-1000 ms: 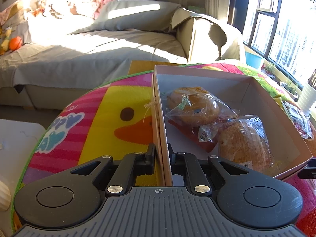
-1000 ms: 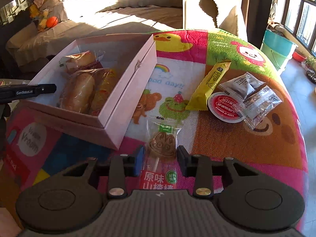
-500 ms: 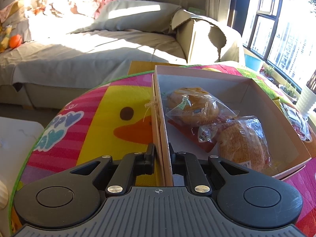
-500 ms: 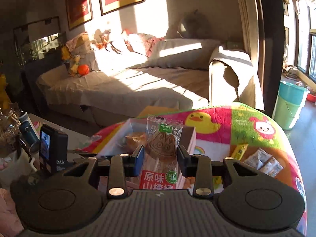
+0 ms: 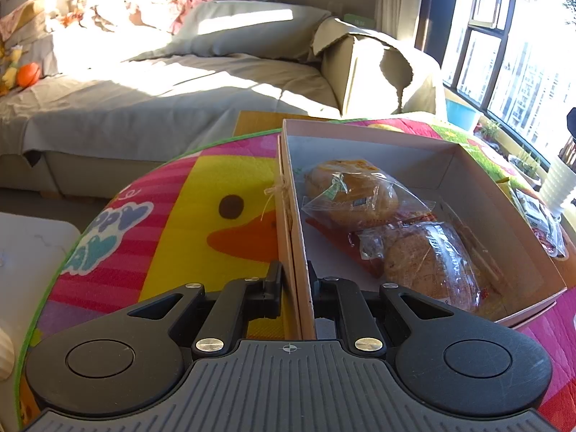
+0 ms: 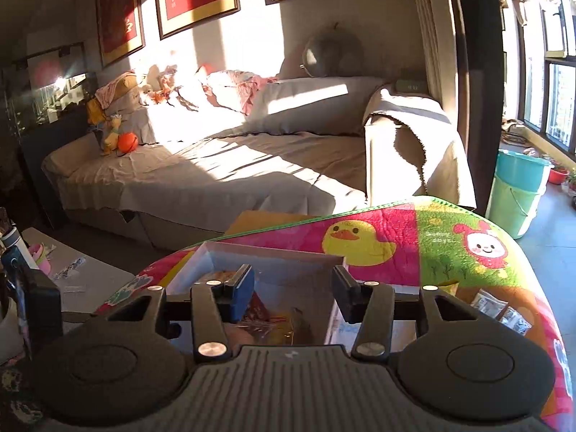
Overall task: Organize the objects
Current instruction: 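Drop the hawthorn cake into the pink box with the right gripper, then grasp the yellow wafer stick with the right gripper, then carry the yellow wafer stick into the pink box and release it, then reach the right gripper to the brown cookie packet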
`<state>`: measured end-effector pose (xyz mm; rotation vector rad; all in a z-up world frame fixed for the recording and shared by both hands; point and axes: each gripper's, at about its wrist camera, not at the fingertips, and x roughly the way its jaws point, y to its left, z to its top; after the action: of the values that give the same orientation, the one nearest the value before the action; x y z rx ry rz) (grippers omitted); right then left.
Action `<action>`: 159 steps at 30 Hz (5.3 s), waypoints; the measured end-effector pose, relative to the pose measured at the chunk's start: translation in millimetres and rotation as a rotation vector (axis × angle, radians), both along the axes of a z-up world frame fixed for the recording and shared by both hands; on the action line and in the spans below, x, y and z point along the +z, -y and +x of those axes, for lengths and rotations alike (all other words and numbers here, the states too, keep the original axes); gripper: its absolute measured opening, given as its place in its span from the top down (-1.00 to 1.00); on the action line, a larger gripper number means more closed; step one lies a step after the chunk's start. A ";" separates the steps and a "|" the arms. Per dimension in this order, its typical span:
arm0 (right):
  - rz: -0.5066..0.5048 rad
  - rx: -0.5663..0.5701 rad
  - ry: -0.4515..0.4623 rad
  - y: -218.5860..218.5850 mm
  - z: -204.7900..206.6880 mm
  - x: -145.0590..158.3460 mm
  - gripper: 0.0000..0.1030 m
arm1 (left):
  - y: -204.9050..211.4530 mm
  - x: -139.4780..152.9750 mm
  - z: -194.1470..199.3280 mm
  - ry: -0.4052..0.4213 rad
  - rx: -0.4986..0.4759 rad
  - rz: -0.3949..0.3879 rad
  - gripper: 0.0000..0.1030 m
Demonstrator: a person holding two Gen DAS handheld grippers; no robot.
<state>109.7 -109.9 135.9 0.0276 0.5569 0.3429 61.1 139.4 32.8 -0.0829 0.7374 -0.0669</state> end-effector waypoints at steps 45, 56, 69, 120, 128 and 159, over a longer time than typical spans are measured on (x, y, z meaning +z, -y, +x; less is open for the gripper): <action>-0.162 -0.180 -0.281 52.8 22.5 -108.3 0.47 | 0.3 -2.0 1.7 -0.010 0.009 0.002 0.75; -0.167 -0.121 -0.286 51.3 11.7 -95.7 0.57 | 0.5 -2.3 2.4 -0.015 0.006 0.008 0.76; 0.020 0.007 -0.002 35.6 -36.6 40.6 0.57 | 0.9 -3.4 2.5 -0.015 0.009 0.005 0.76; -0.045 -0.461 -0.029 98.7 20.6 -33.8 -0.58 | 1.0 -3.4 2.3 -0.012 0.008 -0.007 0.75; 0.001 -0.668 -0.169 167.8 24.5 -72.9 -0.61 | 1.5 -3.6 3.0 -0.012 0.008 -0.008 0.75; -0.055 -0.452 -0.187 101.8 96.6 -98.0 -0.48 | 1.5 -3.5 6.3 -0.024 0.009 0.008 0.75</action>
<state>206.3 -211.7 38.0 0.1318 0.7257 -0.1174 67.4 137.9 29.3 -0.0797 0.7615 -0.0540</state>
